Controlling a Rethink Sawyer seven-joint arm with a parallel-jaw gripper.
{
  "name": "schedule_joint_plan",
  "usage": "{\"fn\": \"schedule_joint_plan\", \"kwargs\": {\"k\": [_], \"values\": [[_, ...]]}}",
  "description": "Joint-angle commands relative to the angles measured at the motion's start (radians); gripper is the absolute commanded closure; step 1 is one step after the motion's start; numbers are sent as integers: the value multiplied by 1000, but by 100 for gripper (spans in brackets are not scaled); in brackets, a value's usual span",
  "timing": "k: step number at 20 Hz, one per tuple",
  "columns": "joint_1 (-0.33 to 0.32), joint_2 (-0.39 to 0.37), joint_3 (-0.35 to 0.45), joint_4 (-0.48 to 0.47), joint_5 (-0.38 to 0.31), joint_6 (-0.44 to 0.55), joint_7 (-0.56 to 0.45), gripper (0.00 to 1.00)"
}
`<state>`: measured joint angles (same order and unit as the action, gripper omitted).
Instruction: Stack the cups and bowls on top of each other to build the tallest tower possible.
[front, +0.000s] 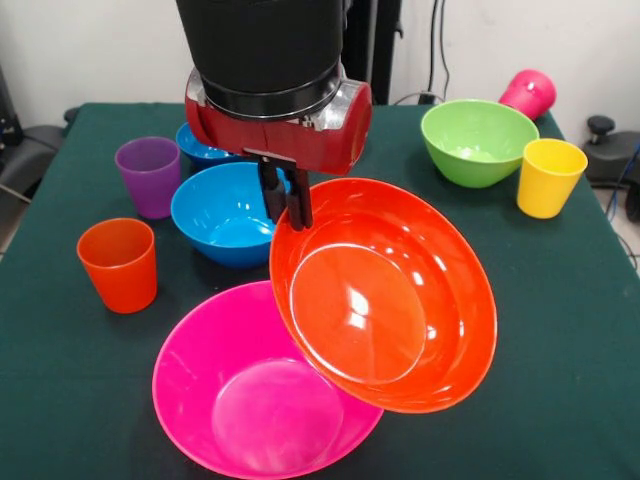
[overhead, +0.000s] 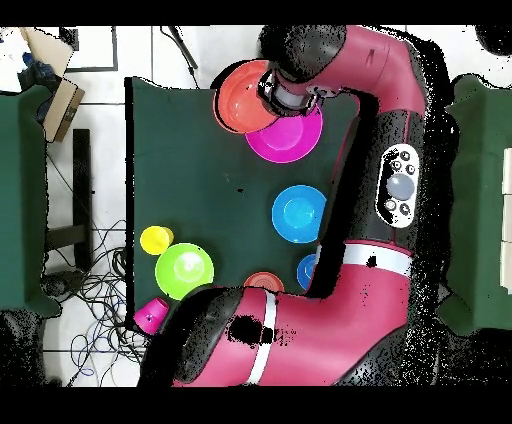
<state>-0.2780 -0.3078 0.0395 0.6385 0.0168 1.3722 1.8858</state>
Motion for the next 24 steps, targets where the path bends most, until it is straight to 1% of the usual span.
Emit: {"fn": "schedule_joint_plan", "kwargs": {"k": [1, 7, 14, 24], "values": [[-20, 2, 129, 104, -16, -1, -275, 100], [-34, -10, 143, 138, -18, -24, -288, 100], [-47, -1, 167, 134, -23, -27, -287, 100], [-53, 5, 182, 131, -28, -26, -290, 100]]}}
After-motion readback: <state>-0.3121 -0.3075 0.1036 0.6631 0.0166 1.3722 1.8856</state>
